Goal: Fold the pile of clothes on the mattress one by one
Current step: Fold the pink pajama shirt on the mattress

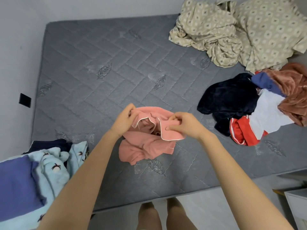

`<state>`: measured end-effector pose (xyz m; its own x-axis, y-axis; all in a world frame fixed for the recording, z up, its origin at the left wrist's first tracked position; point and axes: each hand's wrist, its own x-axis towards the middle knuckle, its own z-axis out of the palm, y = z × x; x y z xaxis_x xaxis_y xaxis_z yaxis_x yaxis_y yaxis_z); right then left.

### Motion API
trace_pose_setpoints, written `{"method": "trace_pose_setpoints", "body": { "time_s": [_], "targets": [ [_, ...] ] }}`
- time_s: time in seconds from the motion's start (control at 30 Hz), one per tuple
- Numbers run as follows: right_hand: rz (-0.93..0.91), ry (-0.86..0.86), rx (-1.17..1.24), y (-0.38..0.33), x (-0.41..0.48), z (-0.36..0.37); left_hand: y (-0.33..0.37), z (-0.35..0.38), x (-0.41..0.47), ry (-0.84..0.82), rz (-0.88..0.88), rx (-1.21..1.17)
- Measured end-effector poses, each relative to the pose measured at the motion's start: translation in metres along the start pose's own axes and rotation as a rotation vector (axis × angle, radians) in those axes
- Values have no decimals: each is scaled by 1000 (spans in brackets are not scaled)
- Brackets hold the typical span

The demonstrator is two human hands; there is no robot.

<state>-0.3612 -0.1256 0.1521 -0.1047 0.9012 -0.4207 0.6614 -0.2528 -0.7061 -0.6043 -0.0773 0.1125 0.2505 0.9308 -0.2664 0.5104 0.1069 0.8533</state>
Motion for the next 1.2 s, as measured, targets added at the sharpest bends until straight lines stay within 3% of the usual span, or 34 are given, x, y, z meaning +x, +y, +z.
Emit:
{"method": "trace_pose_setpoints", "body": {
  "time_s": [0.1, 0.27, 0.33, 0.43, 0.53, 0.73, 0.9, 1.2],
  "targets": [
    [17, 57, -163, -5, -2, 3, 18, -3, -10, 89, 73, -27],
    [79, 391, -184, -11, -12, 5, 47, -14, -24, 251, 191, -87],
    [115, 419, 43, -14, -17, 4, 59, -17, -31, 273, 241, -112],
    [103, 317, 395, -23, -28, 1, 75, -19, -44, 301, 266, -105],
    [119, 258, 511, -32, -39, -1, 89, -21, -59, 382, 279, -88],
    [-102, 418, 270, -54, -72, -13, 123, -3, -100, 546, 249, -111],
    [-251, 562, 337, -66, -114, -34, 154, 9, -134, 681, 231, -241],
    [-494, 484, 473, -111, -158, -71, 194, -22, -168, 853, 357, -230]
  ]
}}
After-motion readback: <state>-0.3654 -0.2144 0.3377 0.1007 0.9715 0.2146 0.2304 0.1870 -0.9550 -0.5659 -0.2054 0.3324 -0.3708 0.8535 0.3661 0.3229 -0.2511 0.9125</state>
